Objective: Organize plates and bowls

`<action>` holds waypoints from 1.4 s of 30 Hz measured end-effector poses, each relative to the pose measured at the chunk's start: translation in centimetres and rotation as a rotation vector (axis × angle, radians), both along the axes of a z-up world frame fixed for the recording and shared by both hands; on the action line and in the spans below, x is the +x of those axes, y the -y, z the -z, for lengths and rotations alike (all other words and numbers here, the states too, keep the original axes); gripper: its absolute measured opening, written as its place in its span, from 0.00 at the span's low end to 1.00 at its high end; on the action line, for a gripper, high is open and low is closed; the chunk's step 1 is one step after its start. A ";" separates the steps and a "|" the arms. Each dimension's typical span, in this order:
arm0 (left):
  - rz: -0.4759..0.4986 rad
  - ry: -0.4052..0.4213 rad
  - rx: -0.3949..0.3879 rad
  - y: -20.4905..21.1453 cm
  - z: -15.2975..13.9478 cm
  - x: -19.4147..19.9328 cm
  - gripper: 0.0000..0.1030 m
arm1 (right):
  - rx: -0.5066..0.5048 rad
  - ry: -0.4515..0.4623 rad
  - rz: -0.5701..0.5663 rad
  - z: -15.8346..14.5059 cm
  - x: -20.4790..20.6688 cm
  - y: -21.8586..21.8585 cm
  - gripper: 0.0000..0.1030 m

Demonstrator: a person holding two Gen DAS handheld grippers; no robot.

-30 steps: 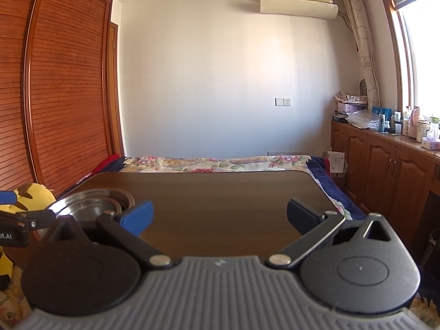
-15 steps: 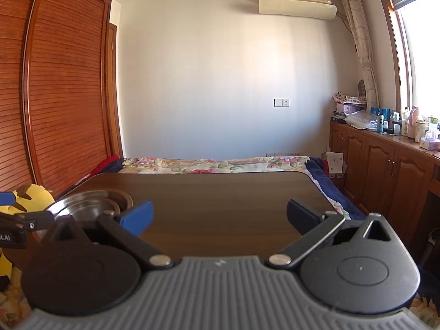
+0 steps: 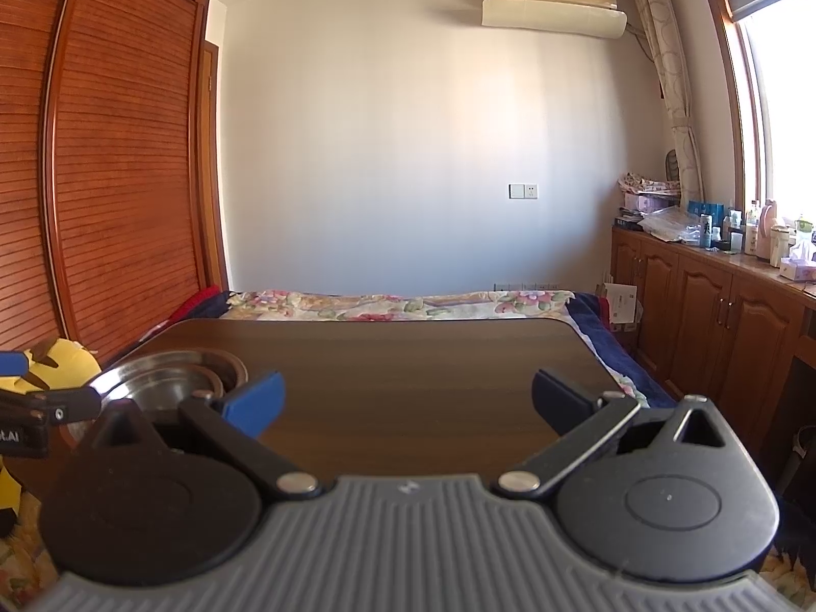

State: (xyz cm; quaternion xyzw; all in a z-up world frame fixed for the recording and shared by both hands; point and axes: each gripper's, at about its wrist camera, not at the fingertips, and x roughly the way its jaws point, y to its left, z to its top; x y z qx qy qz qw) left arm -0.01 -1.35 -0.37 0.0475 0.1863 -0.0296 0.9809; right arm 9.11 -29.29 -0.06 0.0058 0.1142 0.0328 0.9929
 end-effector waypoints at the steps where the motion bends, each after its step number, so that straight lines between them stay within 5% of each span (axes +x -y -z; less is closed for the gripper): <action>1: -0.001 0.000 0.001 0.0 0.0 0.0 1.00 | 0.001 -0.001 0.000 0.0 0.0 0.0 1.00; 42: 0.002 0.000 0.005 0.2 0.0 0.0 1.00 | 0.006 -0.010 -0.001 0.2 0.2 0.0 1.00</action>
